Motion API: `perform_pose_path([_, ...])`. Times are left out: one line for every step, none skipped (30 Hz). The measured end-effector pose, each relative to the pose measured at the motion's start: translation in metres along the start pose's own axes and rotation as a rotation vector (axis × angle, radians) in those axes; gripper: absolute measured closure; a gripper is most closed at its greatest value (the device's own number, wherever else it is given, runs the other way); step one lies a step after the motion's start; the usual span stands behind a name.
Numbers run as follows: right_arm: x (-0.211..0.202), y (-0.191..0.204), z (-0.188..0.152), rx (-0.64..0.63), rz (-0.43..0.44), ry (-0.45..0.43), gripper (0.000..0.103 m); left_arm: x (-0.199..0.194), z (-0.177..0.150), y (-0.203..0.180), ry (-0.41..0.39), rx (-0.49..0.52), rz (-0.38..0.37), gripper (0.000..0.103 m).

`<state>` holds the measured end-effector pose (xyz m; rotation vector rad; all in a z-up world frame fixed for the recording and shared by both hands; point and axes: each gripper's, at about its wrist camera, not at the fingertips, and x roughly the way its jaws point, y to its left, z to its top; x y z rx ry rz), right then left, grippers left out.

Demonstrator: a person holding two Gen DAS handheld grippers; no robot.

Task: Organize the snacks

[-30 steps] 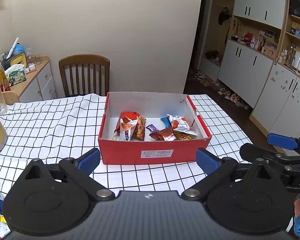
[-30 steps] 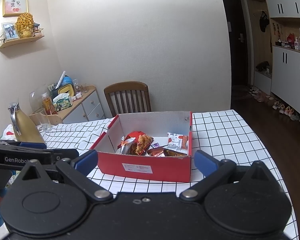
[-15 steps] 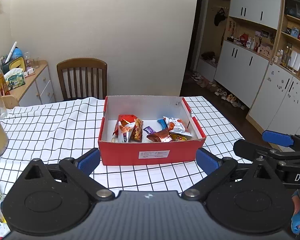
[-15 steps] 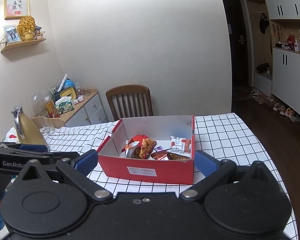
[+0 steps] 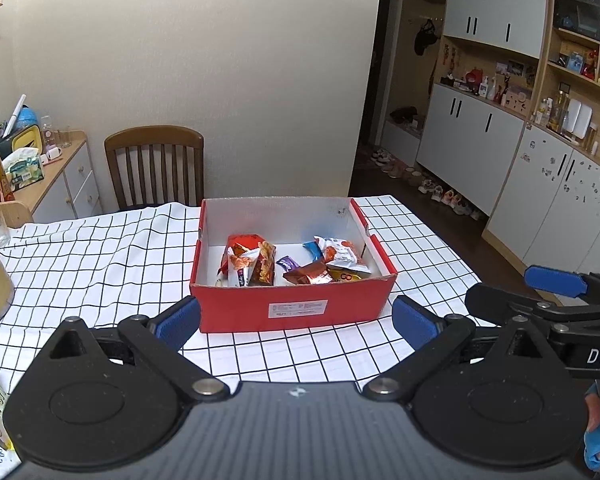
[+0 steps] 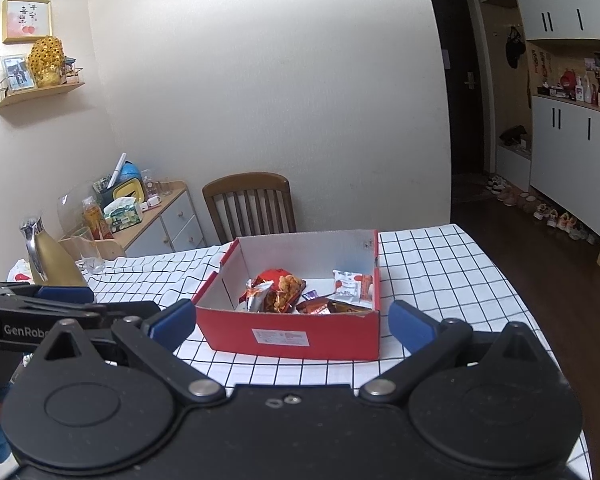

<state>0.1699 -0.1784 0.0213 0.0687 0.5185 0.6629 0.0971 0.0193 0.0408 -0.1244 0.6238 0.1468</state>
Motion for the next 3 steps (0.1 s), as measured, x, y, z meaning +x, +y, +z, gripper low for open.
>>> perform_pose_path([-0.0017,-0.0003,-0.001,0.007,-0.002,0.003,0.0,-0.001,-0.0011,0.0003,0.0,-0.003,-0.007,0.001])
perform_pose_path([-0.0032,-0.0006,-0.0022,0.015,-0.005,0.007,0.0,-0.0018,-0.0022,0.0006,0.0,-0.005,-0.013,0.001])
perform_pose_path([-0.0043,-0.0008,-0.0024,0.021,-0.012,0.01,0.0,-0.0023,-0.0033,0.0007,0.001,-0.005,-0.019,0.001])
